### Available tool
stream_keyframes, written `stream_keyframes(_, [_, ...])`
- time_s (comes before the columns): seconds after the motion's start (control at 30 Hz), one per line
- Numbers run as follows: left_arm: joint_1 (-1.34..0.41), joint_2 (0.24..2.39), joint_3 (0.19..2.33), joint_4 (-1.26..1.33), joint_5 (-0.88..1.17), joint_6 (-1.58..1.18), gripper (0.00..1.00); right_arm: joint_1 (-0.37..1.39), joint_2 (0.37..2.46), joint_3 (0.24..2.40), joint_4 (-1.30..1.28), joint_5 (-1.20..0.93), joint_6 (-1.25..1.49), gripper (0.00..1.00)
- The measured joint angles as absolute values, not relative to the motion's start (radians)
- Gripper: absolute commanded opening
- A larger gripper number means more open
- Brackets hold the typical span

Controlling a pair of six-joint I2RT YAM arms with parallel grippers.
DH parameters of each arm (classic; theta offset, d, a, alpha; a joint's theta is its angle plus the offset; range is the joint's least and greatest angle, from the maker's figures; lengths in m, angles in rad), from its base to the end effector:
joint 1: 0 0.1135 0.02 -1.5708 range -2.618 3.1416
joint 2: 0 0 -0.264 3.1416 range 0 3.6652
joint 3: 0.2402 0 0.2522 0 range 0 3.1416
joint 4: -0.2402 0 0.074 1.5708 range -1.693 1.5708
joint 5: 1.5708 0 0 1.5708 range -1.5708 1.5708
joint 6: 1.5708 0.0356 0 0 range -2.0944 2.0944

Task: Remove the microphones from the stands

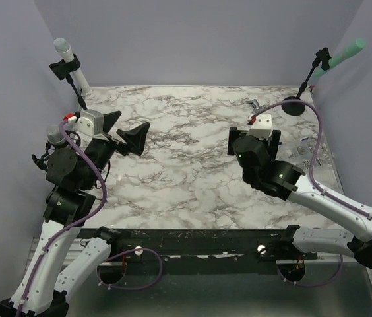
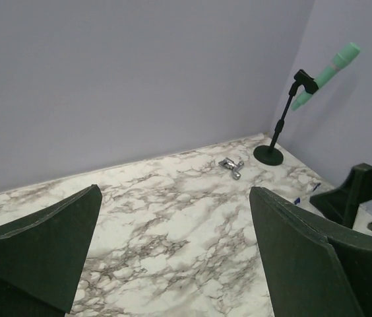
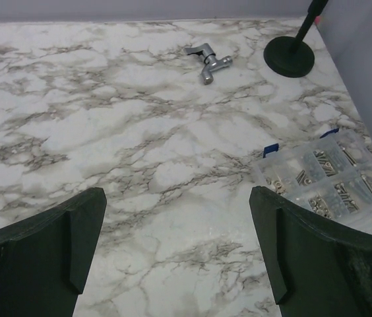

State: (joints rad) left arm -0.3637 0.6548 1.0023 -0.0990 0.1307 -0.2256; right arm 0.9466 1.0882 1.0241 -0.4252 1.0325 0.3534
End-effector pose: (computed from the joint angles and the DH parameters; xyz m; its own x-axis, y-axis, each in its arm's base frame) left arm 0.1165 -0.0493 0.4410 0.1187 -0.2825 -0.9519 0.5103 0.8398 -0.1856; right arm 0.1576 0.1665 0.3482 -0.2484 -0.0413 -0.9678 0.1203 0.9900 -0.0731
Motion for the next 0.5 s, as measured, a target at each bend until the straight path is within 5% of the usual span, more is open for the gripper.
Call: stream_keyframes(0.5, [-0.402, 0.657, 1.002, -0.103, 0.156, -0.241, 0.99, 0.612, 1.448, 1.149, -0.096, 1.057, 0.243, 1.00])
